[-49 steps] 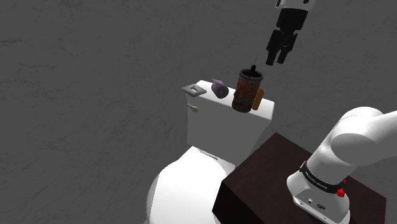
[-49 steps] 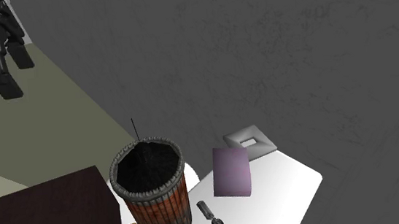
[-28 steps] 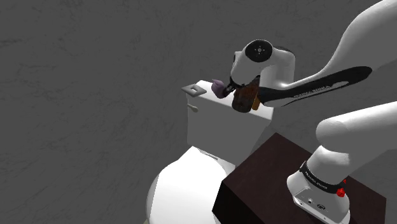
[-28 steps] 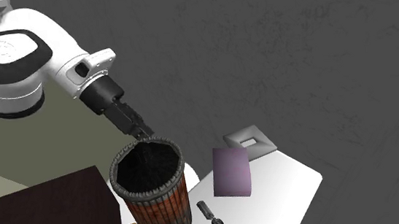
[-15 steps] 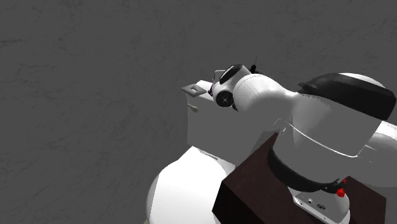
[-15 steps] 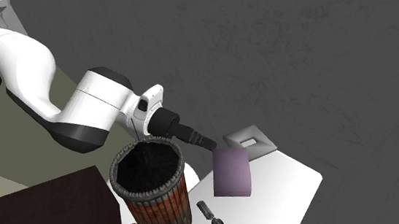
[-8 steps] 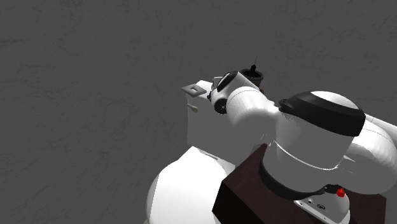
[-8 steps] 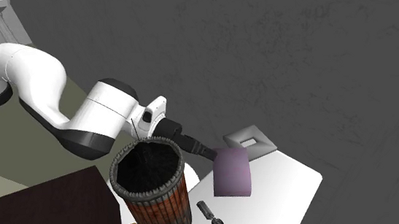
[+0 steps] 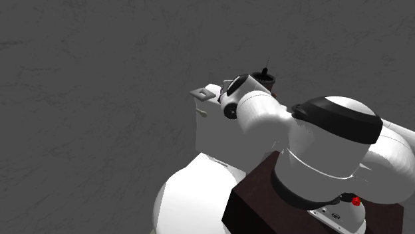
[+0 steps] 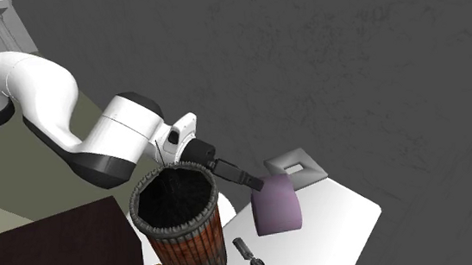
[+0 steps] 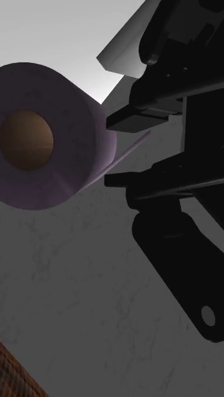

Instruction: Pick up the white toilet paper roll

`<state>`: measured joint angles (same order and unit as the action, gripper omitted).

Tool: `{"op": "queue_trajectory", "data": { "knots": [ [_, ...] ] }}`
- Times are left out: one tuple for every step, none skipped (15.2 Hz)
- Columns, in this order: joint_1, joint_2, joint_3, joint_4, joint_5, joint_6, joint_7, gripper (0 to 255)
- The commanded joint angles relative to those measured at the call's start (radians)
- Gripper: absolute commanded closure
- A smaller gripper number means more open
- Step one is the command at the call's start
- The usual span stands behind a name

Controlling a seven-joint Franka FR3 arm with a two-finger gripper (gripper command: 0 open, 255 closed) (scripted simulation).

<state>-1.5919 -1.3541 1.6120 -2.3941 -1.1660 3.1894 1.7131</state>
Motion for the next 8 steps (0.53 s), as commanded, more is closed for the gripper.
{"op": "queue_trajectory", "data": {
  "knots": [
    [0.0,0.002,0.011,-0.002,0.0,0.004,0.0,255],
    [-0.004,0.0,0.007,0.0,-0.002,0.01,0.0,255],
    [-0.001,0.013,-0.003,-0.003,-0.007,0.006,-0.011,255],
    [0.002,0.027,-0.012,-0.005,-0.011,0.002,-0.022,255],
    [0.005,0.041,-0.022,-0.007,-0.015,-0.002,-0.034,255],
    [0.008,0.055,-0.031,-0.009,-0.019,-0.007,-0.046,255],
    [0.012,0.069,-0.041,-0.011,-0.023,-0.013,-0.058,255],
    [0.016,0.084,-0.05,-0.013,-0.026,-0.018,-0.071,255]
  ]
}}
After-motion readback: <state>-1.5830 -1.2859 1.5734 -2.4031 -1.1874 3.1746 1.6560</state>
